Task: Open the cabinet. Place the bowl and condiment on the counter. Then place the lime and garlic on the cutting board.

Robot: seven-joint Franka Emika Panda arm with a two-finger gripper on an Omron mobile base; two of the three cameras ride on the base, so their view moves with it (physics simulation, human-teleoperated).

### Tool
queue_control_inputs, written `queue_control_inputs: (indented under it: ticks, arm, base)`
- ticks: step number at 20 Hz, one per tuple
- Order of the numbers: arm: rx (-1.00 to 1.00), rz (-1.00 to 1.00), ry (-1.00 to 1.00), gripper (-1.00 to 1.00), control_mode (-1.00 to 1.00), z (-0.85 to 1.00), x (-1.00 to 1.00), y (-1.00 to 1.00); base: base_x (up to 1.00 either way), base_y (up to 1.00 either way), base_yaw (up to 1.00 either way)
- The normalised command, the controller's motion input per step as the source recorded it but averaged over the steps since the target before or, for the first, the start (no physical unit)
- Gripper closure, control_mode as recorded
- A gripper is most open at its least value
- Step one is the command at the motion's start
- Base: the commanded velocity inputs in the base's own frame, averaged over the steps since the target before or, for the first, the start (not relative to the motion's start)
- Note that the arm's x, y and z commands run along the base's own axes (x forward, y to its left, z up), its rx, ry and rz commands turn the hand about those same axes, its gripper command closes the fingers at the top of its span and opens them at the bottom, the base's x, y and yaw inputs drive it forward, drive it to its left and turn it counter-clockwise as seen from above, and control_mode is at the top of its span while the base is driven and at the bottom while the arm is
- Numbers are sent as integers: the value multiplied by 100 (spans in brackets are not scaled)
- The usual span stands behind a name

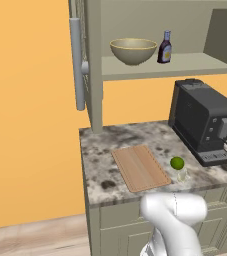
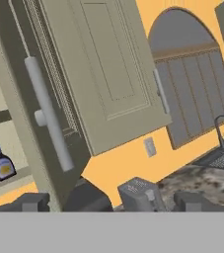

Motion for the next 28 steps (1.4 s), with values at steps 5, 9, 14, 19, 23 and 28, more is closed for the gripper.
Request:
queue_control_inputs:
  ticks: [5,9,14,19,23,28]
  arm:
    - [-27,-22,-2,-100,-100,0,-30,100]
    - [-31,-25,0,-100,-100,-5,-3,100]
    - [-31,-12,9,-100,-100,-12,0,85]
    - [-24,0,6,-100,-100,-27,-1,40]
    - [-12,-2,0,-100,-100,-8,7,24]
    - [-4,-7,0,-100,-100,-1,27,17]
  base:
    - [0,0,0]
    - [0,0,0]
    - [0,0,0]
    - [0,0,0]
    - [0,0,0]
    - [0,0,0]
